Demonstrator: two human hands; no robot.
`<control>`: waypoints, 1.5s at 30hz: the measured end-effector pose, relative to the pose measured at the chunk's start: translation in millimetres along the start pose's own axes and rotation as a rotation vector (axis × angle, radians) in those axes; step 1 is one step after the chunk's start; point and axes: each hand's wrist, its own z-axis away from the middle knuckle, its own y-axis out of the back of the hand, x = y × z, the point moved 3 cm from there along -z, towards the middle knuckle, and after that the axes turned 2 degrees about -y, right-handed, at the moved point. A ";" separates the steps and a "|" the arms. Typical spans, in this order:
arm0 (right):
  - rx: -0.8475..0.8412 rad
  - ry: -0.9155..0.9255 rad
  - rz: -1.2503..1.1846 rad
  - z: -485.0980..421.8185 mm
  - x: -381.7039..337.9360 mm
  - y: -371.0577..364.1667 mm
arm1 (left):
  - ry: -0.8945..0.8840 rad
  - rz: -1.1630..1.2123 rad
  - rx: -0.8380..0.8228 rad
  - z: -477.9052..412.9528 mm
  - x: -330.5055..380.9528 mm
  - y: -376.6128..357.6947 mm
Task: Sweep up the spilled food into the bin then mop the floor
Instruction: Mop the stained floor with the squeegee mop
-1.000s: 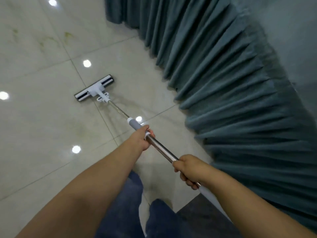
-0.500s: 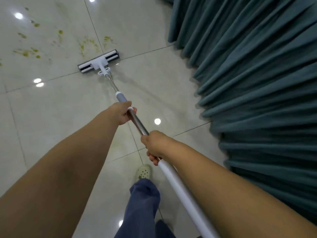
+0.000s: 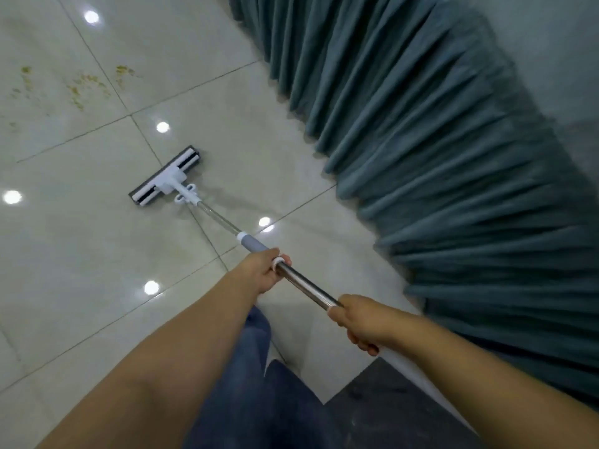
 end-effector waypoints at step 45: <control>-0.026 -0.053 0.002 -54.1 -410.6 -212.5 | -0.258 -0.050 0.167 21.9 337.2 307.8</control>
